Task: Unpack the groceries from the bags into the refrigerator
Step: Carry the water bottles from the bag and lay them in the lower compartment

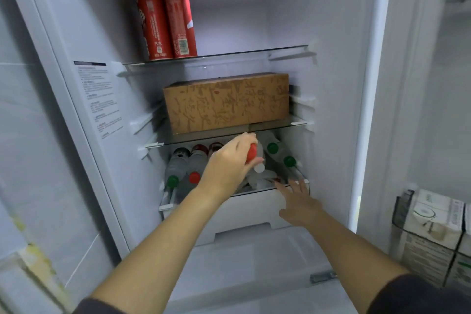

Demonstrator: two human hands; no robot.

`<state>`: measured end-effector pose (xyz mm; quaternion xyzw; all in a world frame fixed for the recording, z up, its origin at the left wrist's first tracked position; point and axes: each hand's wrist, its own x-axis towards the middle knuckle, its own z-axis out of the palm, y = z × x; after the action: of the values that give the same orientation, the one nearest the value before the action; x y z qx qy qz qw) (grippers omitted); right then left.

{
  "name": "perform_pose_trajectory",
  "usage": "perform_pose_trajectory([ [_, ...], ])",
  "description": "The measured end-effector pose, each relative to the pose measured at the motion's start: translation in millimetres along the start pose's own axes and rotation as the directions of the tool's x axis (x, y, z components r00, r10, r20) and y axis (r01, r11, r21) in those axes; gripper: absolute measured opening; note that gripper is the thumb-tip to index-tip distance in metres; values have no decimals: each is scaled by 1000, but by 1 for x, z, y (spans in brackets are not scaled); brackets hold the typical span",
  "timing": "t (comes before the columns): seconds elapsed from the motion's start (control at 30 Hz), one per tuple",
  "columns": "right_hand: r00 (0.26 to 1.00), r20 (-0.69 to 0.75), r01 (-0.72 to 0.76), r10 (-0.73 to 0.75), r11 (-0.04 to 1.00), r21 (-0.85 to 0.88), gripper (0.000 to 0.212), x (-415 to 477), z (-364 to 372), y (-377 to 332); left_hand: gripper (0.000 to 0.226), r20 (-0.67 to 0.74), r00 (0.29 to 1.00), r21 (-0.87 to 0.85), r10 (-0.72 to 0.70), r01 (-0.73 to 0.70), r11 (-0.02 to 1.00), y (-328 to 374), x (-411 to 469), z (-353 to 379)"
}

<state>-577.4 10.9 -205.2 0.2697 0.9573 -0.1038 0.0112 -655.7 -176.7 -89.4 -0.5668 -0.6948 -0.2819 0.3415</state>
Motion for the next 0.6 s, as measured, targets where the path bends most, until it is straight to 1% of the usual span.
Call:
perform_pose_trajectory([
  [0.07, 1000, 18, -1, 1, 1000, -8, 82, 1, -1, 1, 30, 30, 991, 67, 130, -132, 989, -12, -2, 25],
  [0.13, 999, 34, -2, 2, 1000, -14, 83, 2, -2, 3, 19, 78, 972, 130, 220, -229, 965, -21, 0, 44],
  [0.2, 999, 40, 1, 0, 1000, -17, 84, 3, -2, 3, 18, 120, 965, 182, 232, -252, 951, -31, 5, 62],
  [0.23, 999, 46, 2, -1, 1000, -17, 84, 3, -2, 3, 22, 146, 971, 192, 189, -215, 958, -36, 9, 69],
  [0.27, 999, 53, 2, -1, 1000, -19, 85, 3, -3, 4, 33, 180, 976, 200, 123, -159, 967, -39, 12, 77],
  [0.3, 998, 56, 2, -1, 1000, -21, 86, 3, -3, 4, 42, 229, 972, 198, 51, -97, 975, -43, 13, 84],
  [0.37, 998, 56, 4, -3, 1000, -26, 87, 4, -3, 5, 55, 315, 947, 204, -68, 2, 979, -53, 13, 100],
  [0.4, 999, 54, 5, -3, 1000, -24, 88, 5, -3, 5, 58, 342, 934, 219, -106, 30, 975, -59, 13, 107],
  [0.47, 999, 40, -2, 4, 999, -39, 88, 4, -1, 3, 61, 335, 931, 208, -145, 77, 975, -71, 14, 119],
  [0.6, 1000, -4, -30, 29, 993, -115, 91, 0, 5, -2, 60, 359, 911, 116, -200, 169, 979, -89, 25, 129],
])
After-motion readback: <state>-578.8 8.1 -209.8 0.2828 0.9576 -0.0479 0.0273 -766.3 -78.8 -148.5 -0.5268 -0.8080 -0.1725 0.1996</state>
